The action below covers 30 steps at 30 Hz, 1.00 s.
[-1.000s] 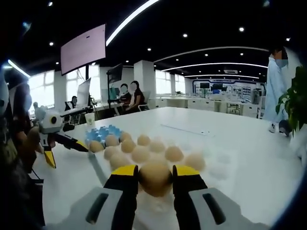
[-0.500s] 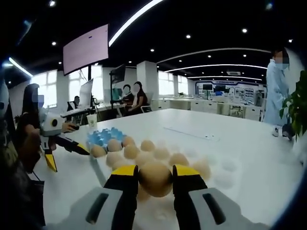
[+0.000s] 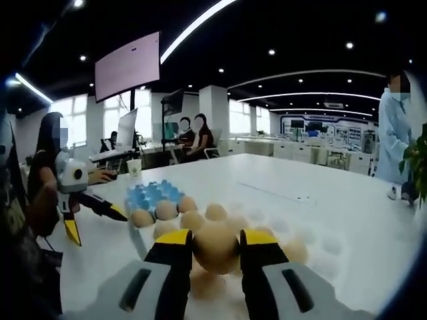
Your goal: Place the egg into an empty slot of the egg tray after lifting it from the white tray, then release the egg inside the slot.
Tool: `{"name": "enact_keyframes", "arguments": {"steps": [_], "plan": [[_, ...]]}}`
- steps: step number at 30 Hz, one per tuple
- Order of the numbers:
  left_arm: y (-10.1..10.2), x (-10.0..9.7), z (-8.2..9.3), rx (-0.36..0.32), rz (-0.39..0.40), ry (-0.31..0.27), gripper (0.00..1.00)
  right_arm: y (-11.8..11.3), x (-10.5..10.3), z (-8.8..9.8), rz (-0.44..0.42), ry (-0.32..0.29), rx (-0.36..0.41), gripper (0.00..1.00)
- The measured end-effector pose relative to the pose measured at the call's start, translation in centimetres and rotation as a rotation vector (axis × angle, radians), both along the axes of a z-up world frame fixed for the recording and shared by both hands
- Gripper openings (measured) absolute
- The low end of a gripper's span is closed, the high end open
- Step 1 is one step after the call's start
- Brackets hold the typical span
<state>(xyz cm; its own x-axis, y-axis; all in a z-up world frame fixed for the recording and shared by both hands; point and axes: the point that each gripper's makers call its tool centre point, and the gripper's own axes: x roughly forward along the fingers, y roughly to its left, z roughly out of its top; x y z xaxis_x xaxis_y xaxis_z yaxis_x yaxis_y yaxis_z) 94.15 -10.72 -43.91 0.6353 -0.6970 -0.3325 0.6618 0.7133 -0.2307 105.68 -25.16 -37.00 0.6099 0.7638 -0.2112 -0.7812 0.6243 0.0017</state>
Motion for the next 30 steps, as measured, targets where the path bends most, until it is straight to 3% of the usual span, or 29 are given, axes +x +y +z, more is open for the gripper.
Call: {"name": "enact_keyframes", "arguments": {"steps": [30], "plan": [[1.5,0.2,-0.1,-0.012,0.035,0.001,0.84,5.2,0.6,1.1,0.102,-0.022,0.001,0.29]]}}
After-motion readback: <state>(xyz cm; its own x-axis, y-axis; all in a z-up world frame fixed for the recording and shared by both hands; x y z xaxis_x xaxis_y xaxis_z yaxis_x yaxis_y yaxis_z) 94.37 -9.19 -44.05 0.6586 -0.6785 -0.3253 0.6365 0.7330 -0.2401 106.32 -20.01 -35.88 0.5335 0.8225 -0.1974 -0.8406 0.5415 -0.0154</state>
